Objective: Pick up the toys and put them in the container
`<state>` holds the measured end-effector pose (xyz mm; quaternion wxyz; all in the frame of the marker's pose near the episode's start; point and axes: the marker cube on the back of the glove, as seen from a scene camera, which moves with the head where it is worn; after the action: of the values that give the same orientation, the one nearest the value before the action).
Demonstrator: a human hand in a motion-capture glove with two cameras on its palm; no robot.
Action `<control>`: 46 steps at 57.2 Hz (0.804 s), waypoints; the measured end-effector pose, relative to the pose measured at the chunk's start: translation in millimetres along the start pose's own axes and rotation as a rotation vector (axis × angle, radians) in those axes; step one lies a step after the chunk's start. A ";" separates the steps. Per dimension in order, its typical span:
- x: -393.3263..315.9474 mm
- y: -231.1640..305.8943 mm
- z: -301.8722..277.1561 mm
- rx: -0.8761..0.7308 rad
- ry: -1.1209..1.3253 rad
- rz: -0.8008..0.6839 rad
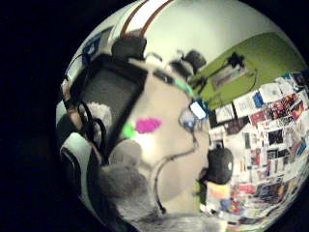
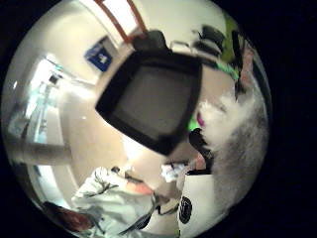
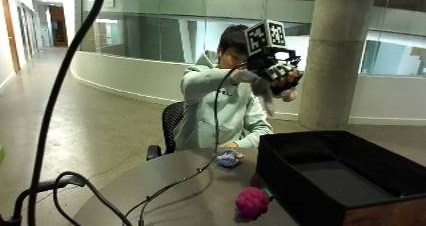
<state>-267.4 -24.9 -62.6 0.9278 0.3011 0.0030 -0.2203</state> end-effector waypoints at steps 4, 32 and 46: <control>-31.2 -25.4 -3.5 0.095 -0.077 -0.028; -57.9 -84.2 87.8 -0.166 -0.146 -0.065; -6.0 -24.5 59.2 -0.196 -0.112 -0.099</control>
<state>-290.4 -73.2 -27.0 0.9396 0.1954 -0.0124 -0.2808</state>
